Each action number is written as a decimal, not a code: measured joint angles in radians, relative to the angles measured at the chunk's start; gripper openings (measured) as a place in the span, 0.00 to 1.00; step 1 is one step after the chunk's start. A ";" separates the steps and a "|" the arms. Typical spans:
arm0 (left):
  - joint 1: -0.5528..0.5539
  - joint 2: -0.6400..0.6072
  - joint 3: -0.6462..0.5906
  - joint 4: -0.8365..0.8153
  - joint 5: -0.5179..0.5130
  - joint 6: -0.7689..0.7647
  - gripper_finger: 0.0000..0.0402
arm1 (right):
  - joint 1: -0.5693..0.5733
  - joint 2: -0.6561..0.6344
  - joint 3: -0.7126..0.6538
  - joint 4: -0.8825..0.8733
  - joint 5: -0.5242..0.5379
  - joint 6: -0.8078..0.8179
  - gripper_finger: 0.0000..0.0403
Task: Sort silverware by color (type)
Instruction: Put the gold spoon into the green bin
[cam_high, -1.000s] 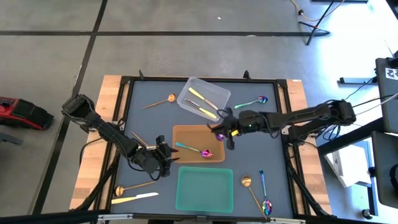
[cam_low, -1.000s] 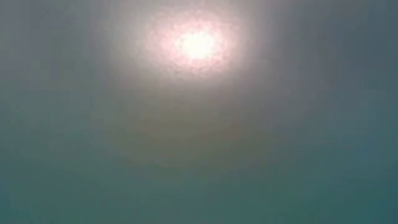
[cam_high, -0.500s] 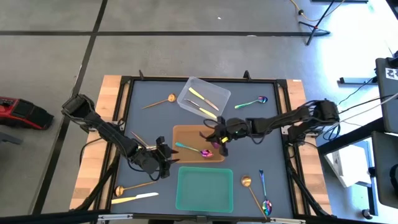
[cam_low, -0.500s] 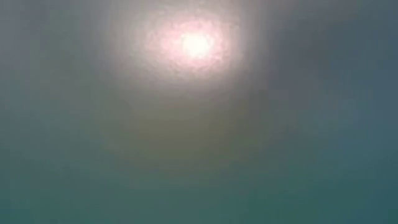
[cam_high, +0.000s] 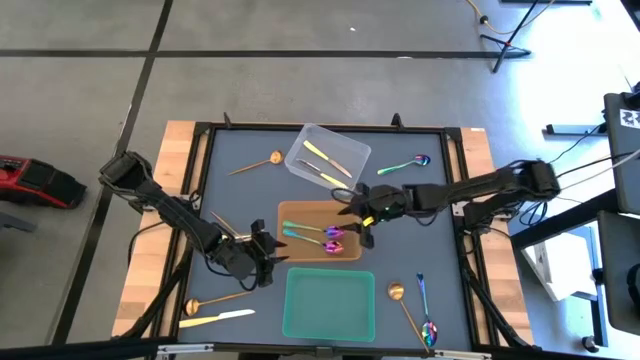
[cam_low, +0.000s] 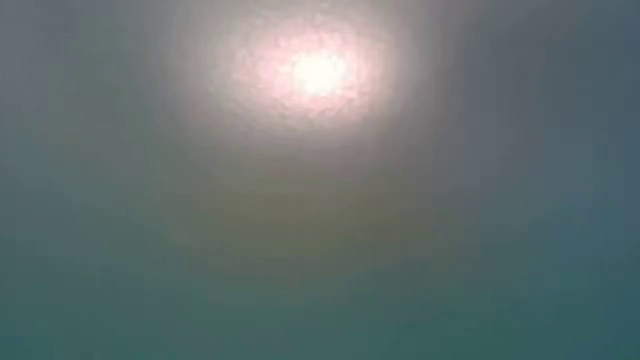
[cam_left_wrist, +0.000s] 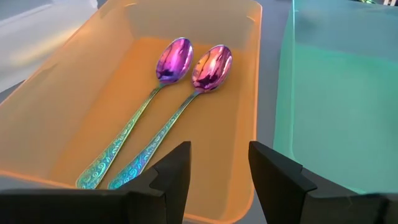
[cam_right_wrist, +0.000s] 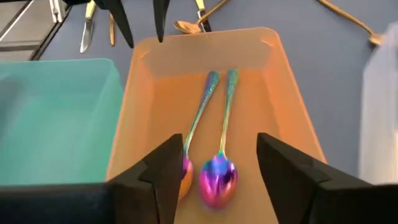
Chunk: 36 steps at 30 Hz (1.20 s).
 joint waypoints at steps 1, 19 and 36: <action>0.000 0.000 0.000 0.001 0.000 0.000 0.39 | 0.010 -0.032 0.008 -0.047 0.001 0.017 0.49; 0.004 0.000 0.000 0.026 0.021 0.036 0.39 | 0.413 -0.141 0.009 -0.184 0.285 0.218 0.50; -0.071 0.000 0.000 0.246 0.087 0.087 0.39 | 0.645 -0.117 0.121 -0.370 0.342 0.609 0.41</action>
